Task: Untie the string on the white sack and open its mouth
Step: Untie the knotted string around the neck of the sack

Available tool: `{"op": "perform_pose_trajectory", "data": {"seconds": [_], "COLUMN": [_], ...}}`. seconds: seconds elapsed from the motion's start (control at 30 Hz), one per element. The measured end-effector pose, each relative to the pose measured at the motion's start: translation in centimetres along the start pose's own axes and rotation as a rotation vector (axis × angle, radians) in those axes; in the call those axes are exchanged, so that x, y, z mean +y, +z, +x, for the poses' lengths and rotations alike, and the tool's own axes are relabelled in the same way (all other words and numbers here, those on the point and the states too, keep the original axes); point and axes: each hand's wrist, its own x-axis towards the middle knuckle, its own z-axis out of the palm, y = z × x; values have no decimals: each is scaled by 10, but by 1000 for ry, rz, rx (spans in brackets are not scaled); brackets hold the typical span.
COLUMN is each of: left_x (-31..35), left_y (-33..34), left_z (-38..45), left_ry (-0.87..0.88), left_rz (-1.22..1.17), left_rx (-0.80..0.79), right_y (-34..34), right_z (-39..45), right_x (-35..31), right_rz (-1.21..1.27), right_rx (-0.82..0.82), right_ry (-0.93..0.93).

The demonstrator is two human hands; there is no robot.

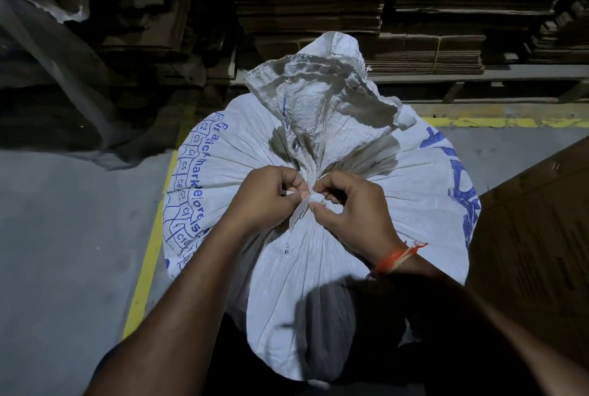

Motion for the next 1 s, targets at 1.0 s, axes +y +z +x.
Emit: {"op": "perform_pose_trajectory", "data": {"seconds": [1.0], "left_x": [-5], "left_y": [-9], "left_z": [-1], "left_ry": [-25], "left_rz": [-14], "left_rx": [5], "right_y": [-1], "right_z": [-2], "right_x": [0], "right_rz": [-34], "right_rx": [15], "right_ry": [81]}}
